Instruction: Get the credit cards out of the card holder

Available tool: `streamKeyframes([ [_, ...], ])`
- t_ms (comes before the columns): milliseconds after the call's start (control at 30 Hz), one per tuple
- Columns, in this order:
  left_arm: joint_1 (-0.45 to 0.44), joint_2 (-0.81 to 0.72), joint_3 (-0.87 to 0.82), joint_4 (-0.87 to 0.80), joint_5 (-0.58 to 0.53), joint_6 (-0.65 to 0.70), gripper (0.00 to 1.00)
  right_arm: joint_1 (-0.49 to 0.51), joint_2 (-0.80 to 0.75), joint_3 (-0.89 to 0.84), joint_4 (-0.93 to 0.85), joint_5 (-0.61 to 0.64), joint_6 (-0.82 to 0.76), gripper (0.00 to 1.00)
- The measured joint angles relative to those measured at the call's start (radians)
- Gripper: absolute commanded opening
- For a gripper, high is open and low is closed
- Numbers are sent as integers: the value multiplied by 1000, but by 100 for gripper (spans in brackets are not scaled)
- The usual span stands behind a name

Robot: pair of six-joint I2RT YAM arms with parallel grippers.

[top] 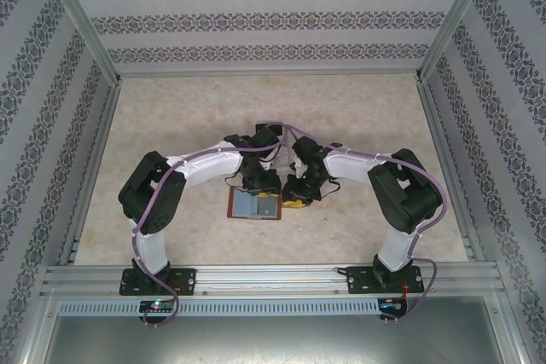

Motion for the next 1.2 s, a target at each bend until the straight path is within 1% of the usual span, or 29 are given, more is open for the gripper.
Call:
streamKeyframes([
  [233, 0, 26, 0, -7, -3, -18, 42, 0, 0, 0, 0, -2, -3, 29],
  [333, 0, 33, 0, -19, -15, -21, 47, 0, 1, 0, 0, -2, -4, 29],
  [533, -3, 35, 0, -41, -47, -21, 52, 0, 1, 0, 0, -3, -4, 29],
  [867, -14, 38, 16, -94, -107, -20, 57, 0, 1, -2, 2, -3, -4, 29],
  [1200, -14, 50, 21, -117, -126, -20, 60, 0, 1, -2, 2, -3, -4, 29],
])
